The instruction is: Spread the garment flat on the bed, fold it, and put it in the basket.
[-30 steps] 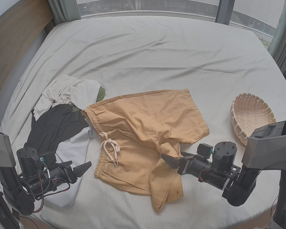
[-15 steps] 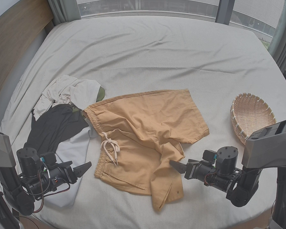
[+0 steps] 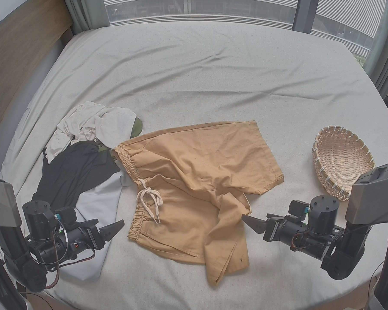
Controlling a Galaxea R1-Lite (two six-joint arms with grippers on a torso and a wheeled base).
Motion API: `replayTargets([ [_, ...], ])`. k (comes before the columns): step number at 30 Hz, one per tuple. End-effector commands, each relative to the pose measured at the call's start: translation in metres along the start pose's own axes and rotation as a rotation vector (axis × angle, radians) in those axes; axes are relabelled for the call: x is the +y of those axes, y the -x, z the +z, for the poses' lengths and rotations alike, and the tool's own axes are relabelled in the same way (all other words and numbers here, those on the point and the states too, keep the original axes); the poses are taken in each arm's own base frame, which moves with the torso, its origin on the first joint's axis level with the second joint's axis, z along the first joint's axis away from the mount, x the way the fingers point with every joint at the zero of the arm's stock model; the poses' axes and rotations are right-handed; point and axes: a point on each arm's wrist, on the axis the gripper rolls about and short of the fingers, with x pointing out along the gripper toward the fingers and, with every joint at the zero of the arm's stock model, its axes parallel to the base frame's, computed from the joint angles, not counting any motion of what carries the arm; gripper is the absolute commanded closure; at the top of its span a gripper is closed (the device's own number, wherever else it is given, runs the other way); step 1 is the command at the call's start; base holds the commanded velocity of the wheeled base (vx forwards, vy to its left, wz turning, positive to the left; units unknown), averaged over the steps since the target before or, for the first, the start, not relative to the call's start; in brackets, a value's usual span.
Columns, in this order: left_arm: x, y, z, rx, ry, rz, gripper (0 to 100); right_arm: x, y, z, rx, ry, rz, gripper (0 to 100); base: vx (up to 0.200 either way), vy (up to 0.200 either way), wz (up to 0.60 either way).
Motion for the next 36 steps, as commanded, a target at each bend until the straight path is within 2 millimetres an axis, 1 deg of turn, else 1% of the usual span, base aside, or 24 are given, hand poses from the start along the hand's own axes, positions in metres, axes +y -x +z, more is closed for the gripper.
replayTargets([
  [1, 0.0, 0.0, 0.0, 0.001, 0.0, 0.0, 0, -0.007, -0.001, -0.001, 0.009, 0.008, -0.021, 0, 0.0, 0.0, 0.0],
  [2, 0.0, 0.0, 0.0, 0.001, 0.0, 0.0, 0, -0.007, -0.001, -0.001, 0.009, 0.008, -0.021, 0, 0.0, 0.0, 0.0],
  [5, 0.0, 0.0, -0.001, 0.003, 0.001, 0.001, 0, -0.014, -0.015, -0.014, 0.046, 0.056, -0.036, 0, 0.0, 0.0, 0.0],
  [7, 0.0, 0.0, -0.001, 0.003, 0.002, 0.001, 0, -0.016, -0.02, -0.017, 0.055, 0.073, -0.038, 0, 0.0, 0.0, 0.0],
  [8, 0.0, 0.0, 0.0, 0.002, 0.001, 0.002, 0, -0.017, -0.028, -0.021, 0.056, 0.101, -0.036, 0, 0.0, 0.0, 0.0],
  [9, 0.0, 0.0, -0.001, 0.003, 0.002, 0.001, 0, -0.017, -0.032, -0.021, 0.051, 0.111, -0.032, 0, 0.0, 0.0, 0.0],
  [11, 0.0, 0.0, 0.0, 0.002, 0.003, 0.002, 0, -0.015, -0.04, -0.018, 0.028, 0.121, -0.017, 0, 0.0, 0.0, 0.0],
  [12, 0.0, 0.0, 0.0, 0.002, 0.003, 0.002, 0, -0.015, -0.04, -0.018, 0.028, 0.121, -0.017, 0, 0.0, 0.0, 0.0],
  [14, 0.001, 0.0, 0.0, 0.001, 0.004, 0.005, 0, -0.007, -0.051, -0.009, -0.022, 0.131, 0.02, 0, 0.0, 0.0, 0.0],
  [17, 0.001, 0.0, -0.001, 0.002, 0.005, 0.005, 0, 0.001, -0.057, -0.006, -0.047, 0.137, 0.054, 0, 0.0, 0.0, 0.0],
  [22, 0.001, 0.0, -0.001, 0.006, 0.005, 0.005, 0, 0.015, -0.061, -0.004, -0.061, 0.141, 0.108, 0, 0.0, 0.0, 0.0],
  [28, 0.001, 0.0, -0.002, 0.012, 0.006, 0.005, 0, 0.017, -0.064, 0.0, -0.076, 0.133, 0.13, 0, 0.0, 0.0, 0.0],
  [29, 0.001, 0.001, -0.003, 0.013, 0.006, 0.006, 0, 0.017, -0.064, 0.0, -0.075, 0.133, 0.131, 100, 0.0, 0.0, 0.0],
  [36, 0.001, 0.001, -0.003, 0.017, 0.013, 0.005, 0, 0.018, -0.063, 0.002, -0.078, 0.098, 0.133, 100, 0.0, 0.0, 0.0],
])
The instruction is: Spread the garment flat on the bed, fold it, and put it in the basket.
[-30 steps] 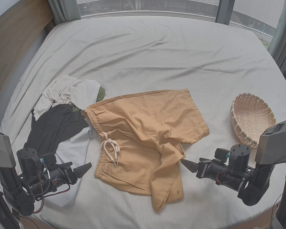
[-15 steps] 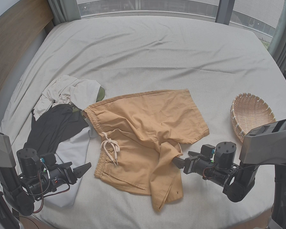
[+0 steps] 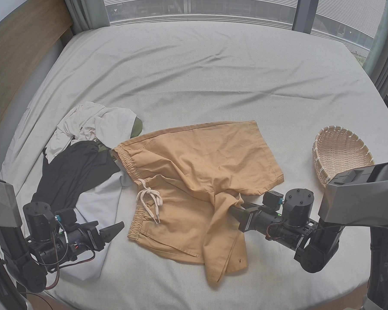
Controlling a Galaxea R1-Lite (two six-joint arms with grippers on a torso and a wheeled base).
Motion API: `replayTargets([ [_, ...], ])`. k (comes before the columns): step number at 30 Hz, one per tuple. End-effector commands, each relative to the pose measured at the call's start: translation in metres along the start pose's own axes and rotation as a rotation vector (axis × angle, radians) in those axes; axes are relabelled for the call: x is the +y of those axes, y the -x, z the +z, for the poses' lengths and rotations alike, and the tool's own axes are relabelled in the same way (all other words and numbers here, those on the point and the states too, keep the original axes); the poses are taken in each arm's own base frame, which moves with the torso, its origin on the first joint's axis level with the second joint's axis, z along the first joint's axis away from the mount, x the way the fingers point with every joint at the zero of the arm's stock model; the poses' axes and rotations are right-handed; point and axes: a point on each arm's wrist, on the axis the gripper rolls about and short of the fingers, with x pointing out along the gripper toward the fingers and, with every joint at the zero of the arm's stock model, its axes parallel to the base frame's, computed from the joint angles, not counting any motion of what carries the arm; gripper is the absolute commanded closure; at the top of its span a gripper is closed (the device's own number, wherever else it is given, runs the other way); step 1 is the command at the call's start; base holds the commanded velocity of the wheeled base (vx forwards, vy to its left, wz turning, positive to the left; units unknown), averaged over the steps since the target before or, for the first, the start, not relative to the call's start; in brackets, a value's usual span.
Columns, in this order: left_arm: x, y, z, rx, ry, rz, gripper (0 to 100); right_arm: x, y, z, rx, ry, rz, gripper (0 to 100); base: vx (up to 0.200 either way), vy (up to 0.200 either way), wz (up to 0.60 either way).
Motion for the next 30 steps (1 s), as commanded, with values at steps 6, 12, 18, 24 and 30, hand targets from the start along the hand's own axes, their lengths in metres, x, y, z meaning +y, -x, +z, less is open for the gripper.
replayTargets([
  [6, 0.0, 0.001, -0.001, 0.002, 0.001, 0.0, 0, -0.003, 0.006, 0.003, -0.001, -0.019, -0.017, 100, 0.0, 0.0, 0.0],
  [12, 0.0, 0.001, 0.0, 0.002, 0.001, 0.001, 0, -0.003, 0.028, 0.014, -0.008, -0.02, -0.044, 100, 0.0, 0.0, 0.0],
  [18, -0.002, 0.0, 0.0, 0.002, -0.002, -0.006, 0, -0.013, 0.067, 0.023, -0.006, -0.024, -0.145, 100, 0.0, 0.0, 0.0],
  [24, -0.002, 0.0, 0.0, 0.002, -0.002, -0.006, 0, -0.033, 0.087, 0.026, 0.001, -0.034, -0.237, 100, 0.0, 0.0, 0.0],
  [30, -0.001, 0.0, -0.001, 0.005, -0.002, -0.005, 0, -0.058, 0.094, 0.034, -0.021, -0.004, -0.325, 100, 0.0, 0.0, 0.0],
])
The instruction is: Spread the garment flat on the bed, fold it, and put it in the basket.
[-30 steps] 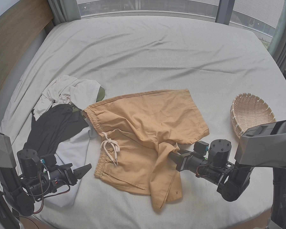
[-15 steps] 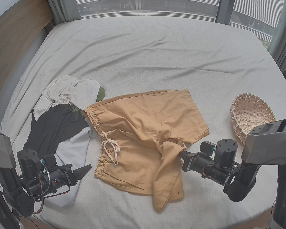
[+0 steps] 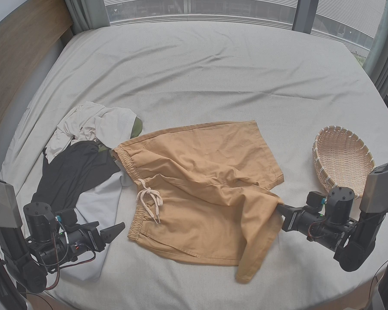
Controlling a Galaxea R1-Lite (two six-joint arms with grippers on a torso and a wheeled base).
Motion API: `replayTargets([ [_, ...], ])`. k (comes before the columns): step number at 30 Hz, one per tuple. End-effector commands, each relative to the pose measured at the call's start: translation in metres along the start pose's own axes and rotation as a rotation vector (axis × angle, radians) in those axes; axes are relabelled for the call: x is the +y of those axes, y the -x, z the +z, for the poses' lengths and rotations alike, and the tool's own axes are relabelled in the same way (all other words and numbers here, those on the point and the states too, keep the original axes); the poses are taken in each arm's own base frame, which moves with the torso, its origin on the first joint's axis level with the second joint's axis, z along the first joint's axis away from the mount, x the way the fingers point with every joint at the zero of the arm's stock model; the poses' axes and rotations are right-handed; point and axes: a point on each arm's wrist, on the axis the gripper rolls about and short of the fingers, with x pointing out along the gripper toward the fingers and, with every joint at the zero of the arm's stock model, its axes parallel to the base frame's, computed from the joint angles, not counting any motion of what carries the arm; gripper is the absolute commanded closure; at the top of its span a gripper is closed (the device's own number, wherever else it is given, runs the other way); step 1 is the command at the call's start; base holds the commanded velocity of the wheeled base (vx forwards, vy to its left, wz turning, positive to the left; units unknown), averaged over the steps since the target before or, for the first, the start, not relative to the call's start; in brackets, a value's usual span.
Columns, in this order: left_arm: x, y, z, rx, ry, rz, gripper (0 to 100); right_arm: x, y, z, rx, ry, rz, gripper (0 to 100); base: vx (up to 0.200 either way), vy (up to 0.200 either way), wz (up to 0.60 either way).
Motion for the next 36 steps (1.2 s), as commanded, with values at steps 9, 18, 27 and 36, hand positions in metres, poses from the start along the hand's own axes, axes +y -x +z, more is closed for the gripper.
replayTargets([
  [9, 0.0, 0.001, -0.002, 0.009, 0.003, 0.003, 0, -0.035, -0.015, 0.021, -0.044, -0.005, -0.13, 100, 0.0, 0.0, 0.0],
  [18, 0.001, 0.002, -0.003, 0.016, 0.006, 0.006, 0, -0.035, -0.039, 0.04, -0.074, -0.002, -0.138, 100, 0.0, 0.0, 0.0],
  [27, 0.001, 0.001, -0.005, 0.026, 0.008, 0.008, 0, -0.034, -0.053, 0.05, -0.081, 0.0, -0.136, 100, 0.0, 0.0, 0.0],
  [36, 0.002, 0.0, -0.007, 0.039, 0.011, 0.012, 0, -0.015, -0.033, 0.064, -0.16, 0.011, -0.137, 0, 0.0, 0.0, 0.0],
])
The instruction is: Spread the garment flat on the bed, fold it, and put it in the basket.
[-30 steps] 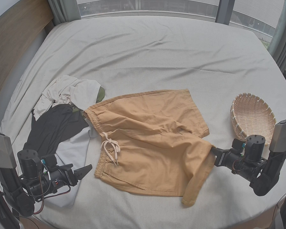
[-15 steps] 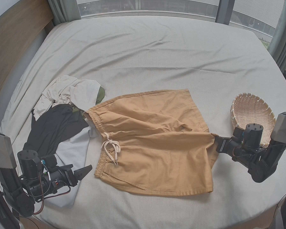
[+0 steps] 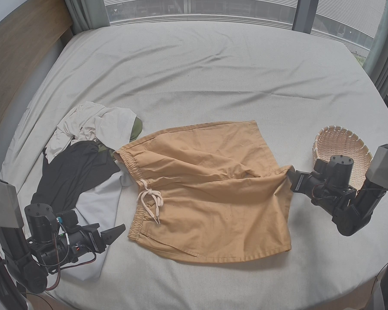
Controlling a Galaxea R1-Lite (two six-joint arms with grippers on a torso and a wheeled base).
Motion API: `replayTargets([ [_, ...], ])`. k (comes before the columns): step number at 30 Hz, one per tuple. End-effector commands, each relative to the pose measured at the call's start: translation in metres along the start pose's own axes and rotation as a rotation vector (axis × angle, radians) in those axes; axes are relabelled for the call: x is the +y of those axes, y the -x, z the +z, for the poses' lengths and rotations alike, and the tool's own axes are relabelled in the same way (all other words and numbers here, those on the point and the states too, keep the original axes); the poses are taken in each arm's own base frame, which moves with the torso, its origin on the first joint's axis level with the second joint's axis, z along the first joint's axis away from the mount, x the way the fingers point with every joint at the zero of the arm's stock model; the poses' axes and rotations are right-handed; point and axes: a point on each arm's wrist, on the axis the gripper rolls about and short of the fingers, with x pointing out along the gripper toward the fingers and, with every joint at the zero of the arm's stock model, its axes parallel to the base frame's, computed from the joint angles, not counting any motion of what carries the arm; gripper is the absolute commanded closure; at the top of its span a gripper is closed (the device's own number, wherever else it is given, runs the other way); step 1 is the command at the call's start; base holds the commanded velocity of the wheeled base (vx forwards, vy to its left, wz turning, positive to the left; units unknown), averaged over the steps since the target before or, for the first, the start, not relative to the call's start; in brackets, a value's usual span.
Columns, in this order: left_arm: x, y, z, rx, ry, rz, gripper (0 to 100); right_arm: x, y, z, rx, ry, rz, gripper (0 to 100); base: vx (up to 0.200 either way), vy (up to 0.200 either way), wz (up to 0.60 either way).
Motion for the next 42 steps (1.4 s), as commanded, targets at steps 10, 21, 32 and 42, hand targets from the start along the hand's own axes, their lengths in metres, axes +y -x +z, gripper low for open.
replayTargets([
  [10, 0.002, 0.001, -0.006, 0.031, 0.01, 0.012, 0, 0.011, 0.056, -0.005, 0.048, -0.005, 0.008, 0, 0.0, 0.0, 0.0],
  [21, 0.003, 0.0, -0.008, 0.041, 0.012, 0.014, 0, 0.006, 0.075, -0.026, 0.133, -0.018, -0.057, 0, 0.0, 0.0, 0.0],
  [32, -0.019, -0.006, -0.018, 0.101, 0.095, -0.069, 0, 0.004, 0.111, -0.05, 0.213, -0.059, -0.028, 0, 0.0, 0.0, 0.0],
  [42, -0.015, -0.022, -0.035, 0.192, 0.124, -0.048, 0, 0.001, 0.119, -0.056, 0.213, -0.063, -0.028, 0, 0.0, 0.0, 0.0],
])
